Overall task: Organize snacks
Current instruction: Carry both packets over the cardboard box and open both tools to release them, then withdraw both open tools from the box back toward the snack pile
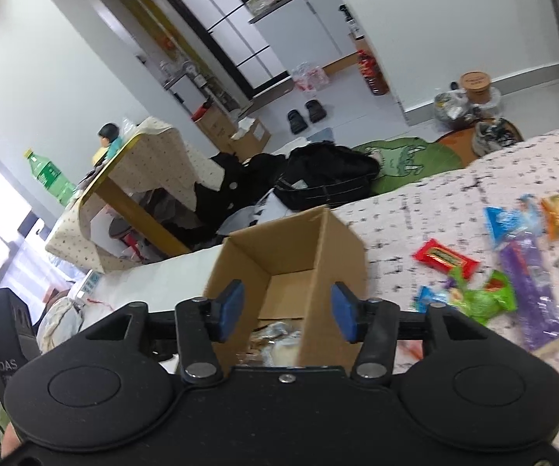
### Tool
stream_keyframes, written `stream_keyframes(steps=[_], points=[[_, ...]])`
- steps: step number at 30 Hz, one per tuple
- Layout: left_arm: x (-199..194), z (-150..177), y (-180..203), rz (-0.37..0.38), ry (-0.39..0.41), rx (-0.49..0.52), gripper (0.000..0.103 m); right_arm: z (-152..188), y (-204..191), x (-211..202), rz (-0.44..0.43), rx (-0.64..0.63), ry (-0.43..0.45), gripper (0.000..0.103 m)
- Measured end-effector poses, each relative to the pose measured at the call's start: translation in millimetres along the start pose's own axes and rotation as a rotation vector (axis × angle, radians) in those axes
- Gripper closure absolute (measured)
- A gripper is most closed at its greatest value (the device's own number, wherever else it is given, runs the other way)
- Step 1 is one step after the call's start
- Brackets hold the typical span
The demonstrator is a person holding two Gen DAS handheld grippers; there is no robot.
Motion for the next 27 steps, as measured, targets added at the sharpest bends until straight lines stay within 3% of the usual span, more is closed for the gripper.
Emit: stream_keyframes(steps=[8,11,16,27], points=[[-3.6,6.5,28.8,0.029,0.014,0.058,0.005,6.1,35.5,-29.9,0.070,0.032,0.015,0.040],[-5.1,9.8,37.0,0.036,0.016,0.071,0.000,5.9,42.3,-38.8,0.081,0.035,0.026,0.032],[-6.5,14.9,47.1,0.035,0.004,0.087,0.000,6.2,46.7,-52.5,0.098,0.013,0.044,0.013],[-11.8,32.6,72.4,0.078,-0.026,0.134,0.000,6.4,51.8,-79.9,0.121,-0.044,0.062,0.002]])
Point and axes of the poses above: each gripper's, at about its wrist camera, not at the fingertips, and x roughly the way its jaws point, y to its right, z to its underside, the point moved 8 cm from there along x, roughly the way its jaws point, and after that the axes turned 4 degrees about -z, right-handed, at the moved point
